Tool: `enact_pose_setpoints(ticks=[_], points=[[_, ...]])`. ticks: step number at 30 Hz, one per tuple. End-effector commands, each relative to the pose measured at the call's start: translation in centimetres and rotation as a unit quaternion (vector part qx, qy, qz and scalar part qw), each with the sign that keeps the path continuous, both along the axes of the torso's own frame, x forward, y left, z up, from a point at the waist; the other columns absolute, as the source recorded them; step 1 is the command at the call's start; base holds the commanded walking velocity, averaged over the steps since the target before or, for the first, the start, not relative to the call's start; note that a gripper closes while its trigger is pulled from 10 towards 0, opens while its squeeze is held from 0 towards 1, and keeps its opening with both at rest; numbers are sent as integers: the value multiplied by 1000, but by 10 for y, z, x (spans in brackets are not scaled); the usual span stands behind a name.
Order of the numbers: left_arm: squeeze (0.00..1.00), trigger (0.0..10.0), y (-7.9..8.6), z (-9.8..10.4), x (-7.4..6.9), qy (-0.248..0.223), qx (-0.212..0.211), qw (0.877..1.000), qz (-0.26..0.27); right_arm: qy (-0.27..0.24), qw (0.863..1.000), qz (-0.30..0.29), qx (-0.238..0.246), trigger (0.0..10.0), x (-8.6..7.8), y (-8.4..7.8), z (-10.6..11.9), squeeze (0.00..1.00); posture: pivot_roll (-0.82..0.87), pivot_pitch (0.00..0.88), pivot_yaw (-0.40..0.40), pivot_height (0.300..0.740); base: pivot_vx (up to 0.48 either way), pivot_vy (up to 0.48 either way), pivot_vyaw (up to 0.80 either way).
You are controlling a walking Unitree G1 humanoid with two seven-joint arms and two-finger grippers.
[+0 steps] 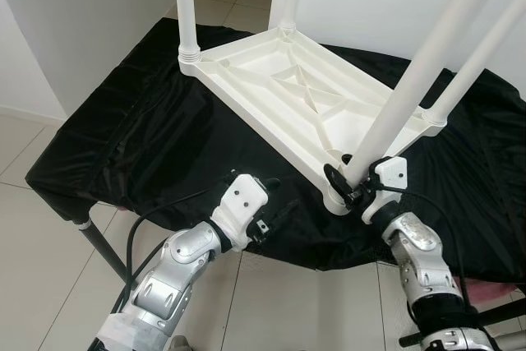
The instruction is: Building children table
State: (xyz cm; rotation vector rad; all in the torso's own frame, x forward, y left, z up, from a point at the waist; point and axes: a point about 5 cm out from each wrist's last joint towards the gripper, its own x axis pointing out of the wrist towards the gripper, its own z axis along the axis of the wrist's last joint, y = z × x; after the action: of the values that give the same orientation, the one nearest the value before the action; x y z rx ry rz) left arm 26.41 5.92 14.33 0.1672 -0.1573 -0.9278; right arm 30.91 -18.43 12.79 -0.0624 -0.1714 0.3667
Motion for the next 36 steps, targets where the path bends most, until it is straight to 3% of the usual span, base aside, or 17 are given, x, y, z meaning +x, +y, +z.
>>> enact_pose_setpoints(ticks=[1, 6, 8, 13, 16, 17, 19, 28, 36], points=[[0, 10000, -3, -1, -5, -1, 3, 1000, -21, 27, 999, -47, 1, 10000, -3, -13, -10, 0, 50, 68, -75, 740, 0, 0, 0], [0, 10000, -3, -2, -6, 3, 2, 1000, -22, 34, 990, -135, 12, 10000, -18, -14, -18, 0, 40, 74, -70, 740, 0, 0, 0], [0, 10000, -4, -3, -6, 5, 2, 1000, -26, 38, 980, -195, 24, 10000, -28, -9, -24, 0, 30, 80, -67, 740, 0, 0, 0], [0, 10000, -5, -2, -6, 5, 1, 1000, -27, 43, 970, -239, 36, 10000, -34, -5, -27, 0, 29, 84, -68, 740, 0, 0, 0], [0, 10000, -7, -2, -5, 5, -1, 1000, -27, 52, 949, -303, 73, 10000, -37, 14, -29, 0, 31, 85, -67, 740, 0, 0, 0], [0, 10000, -7, -2, -5, 5, -2, 1000, -27, 53, 947, -307, 78, 10000, -37, 21, -28, 0, 32, 85, -67, 740, 0, 0, 0], [0, 10000, -7, -2, -6, 5, -2, 1000, -27, 41, 959, -270, 75, 10000, -32, 37, -21, 0, 33, 86, -66, 740, 0, 0, 0], [0, 10000, -5, -1, -5, 5, -3, 1000, -22, 43, 963, -260, 64, 10000, -33, 35, -20, 0, 40, 95, -71, 740, 0, 0, 0], [0, 10000, -4, -2, -5, 11, -4, 1000, -16, 35, 970, -231, 63, 10000, -34, 45, -16, 0, 45, 103, -78, 740, 0, 0, 0]])
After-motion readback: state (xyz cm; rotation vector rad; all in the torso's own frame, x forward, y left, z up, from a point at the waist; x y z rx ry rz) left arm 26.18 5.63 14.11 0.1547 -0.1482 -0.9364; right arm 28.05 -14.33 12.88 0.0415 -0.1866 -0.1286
